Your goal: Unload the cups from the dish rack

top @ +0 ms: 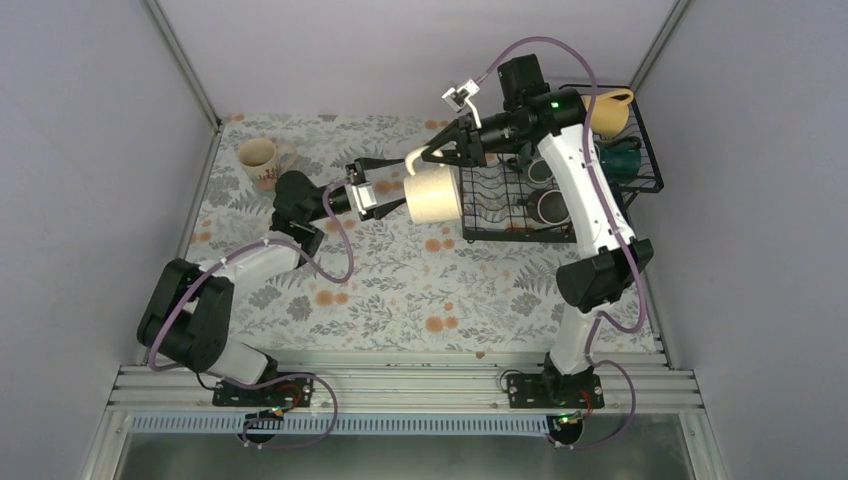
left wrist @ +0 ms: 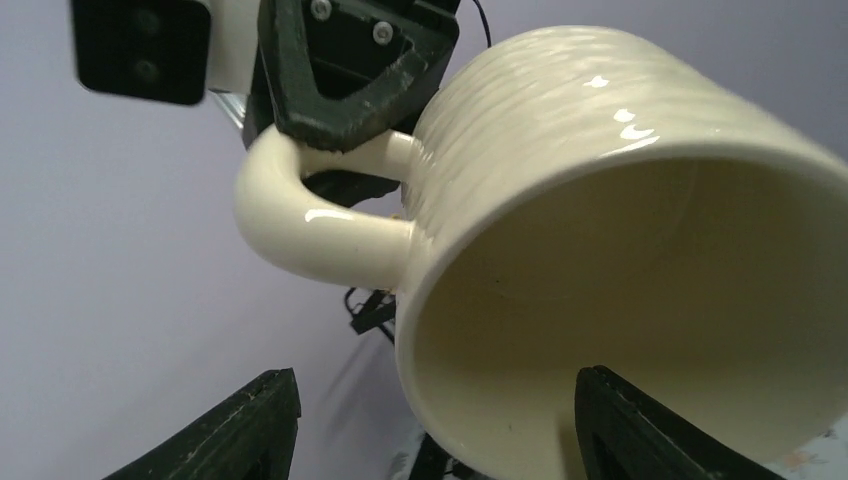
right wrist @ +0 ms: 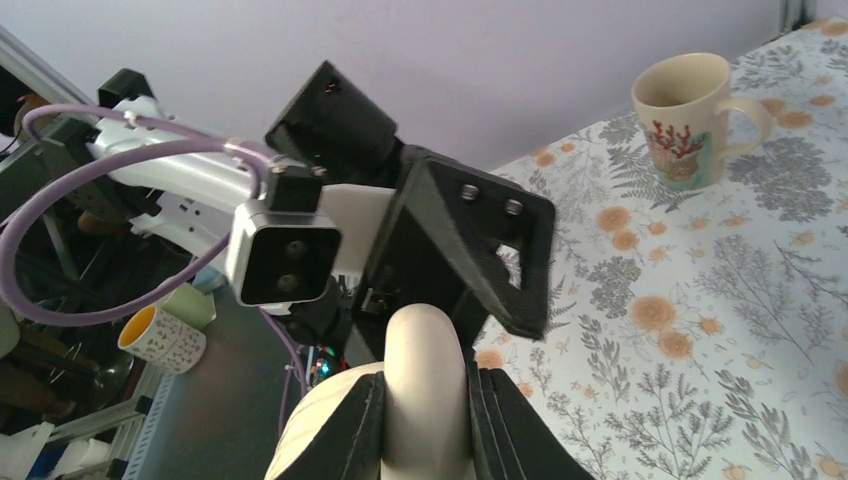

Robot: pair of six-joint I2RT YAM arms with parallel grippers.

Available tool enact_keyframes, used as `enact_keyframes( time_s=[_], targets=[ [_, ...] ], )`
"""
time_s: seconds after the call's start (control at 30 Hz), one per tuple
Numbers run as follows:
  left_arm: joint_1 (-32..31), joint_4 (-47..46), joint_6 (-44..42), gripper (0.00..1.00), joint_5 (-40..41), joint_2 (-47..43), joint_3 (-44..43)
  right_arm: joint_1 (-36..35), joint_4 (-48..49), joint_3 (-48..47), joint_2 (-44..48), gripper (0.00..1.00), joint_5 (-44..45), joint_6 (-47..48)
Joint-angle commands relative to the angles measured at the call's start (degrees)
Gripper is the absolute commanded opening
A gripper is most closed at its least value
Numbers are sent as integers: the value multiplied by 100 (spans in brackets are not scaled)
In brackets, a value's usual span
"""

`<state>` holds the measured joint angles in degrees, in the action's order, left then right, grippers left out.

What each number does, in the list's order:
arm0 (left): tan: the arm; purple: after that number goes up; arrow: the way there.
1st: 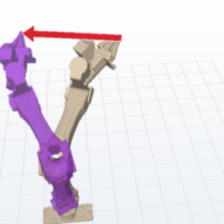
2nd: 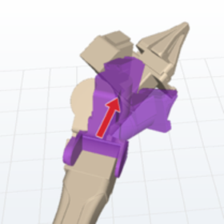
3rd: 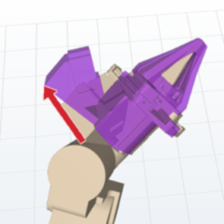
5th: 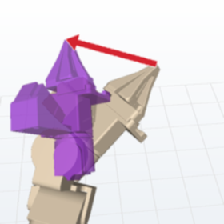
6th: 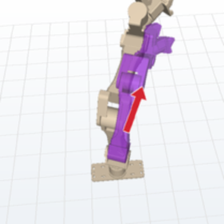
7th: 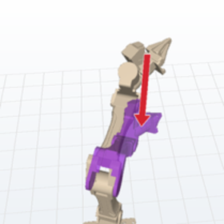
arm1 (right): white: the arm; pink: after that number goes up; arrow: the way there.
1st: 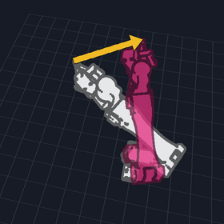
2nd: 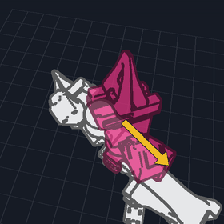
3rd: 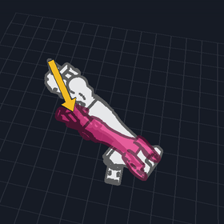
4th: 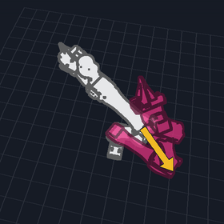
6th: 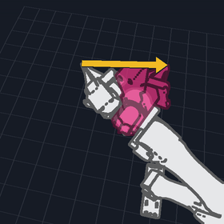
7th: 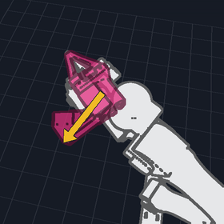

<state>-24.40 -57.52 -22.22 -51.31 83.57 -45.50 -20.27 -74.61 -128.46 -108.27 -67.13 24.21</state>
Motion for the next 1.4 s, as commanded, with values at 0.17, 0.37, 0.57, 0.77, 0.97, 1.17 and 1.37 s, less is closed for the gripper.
enact_keyframes(
  time_s=[0.17, 0.37, 0.57, 0.77, 0.97, 1.17, 1.37],
  targets=[
    [-56, -499, 1328, 67, -1200, 611, -685, -335, 96, 53, 511, 2, -550, 73],
    [-62, -301, 1768, 19, -1838, 809, -1119, -390, 96, 202, 585, 2, -463, 158],
    [-65, -243, 1765, 6, -2003, 707, -1113, -399, 96, 181, 579, 2, -388, 186],
    [-63, 5, 1541, 2, -2139, 518, -1085, -407, 100, 156, 521, 20, -80, 183],
    [-16, 772, 1188, 2, -2012, 358, -1222, -406, 104, 194, 544, 65, 718, 150],
    [79, 2701, -201, 2, -1784, 52, -1586, -309, 280, 380, 722, 73, 1814, -11],
    [296, 4404, -1073, 2, -1998, 34, -2161, -24, 575, 453, 892, 81, 2831, -168]
  ],
)
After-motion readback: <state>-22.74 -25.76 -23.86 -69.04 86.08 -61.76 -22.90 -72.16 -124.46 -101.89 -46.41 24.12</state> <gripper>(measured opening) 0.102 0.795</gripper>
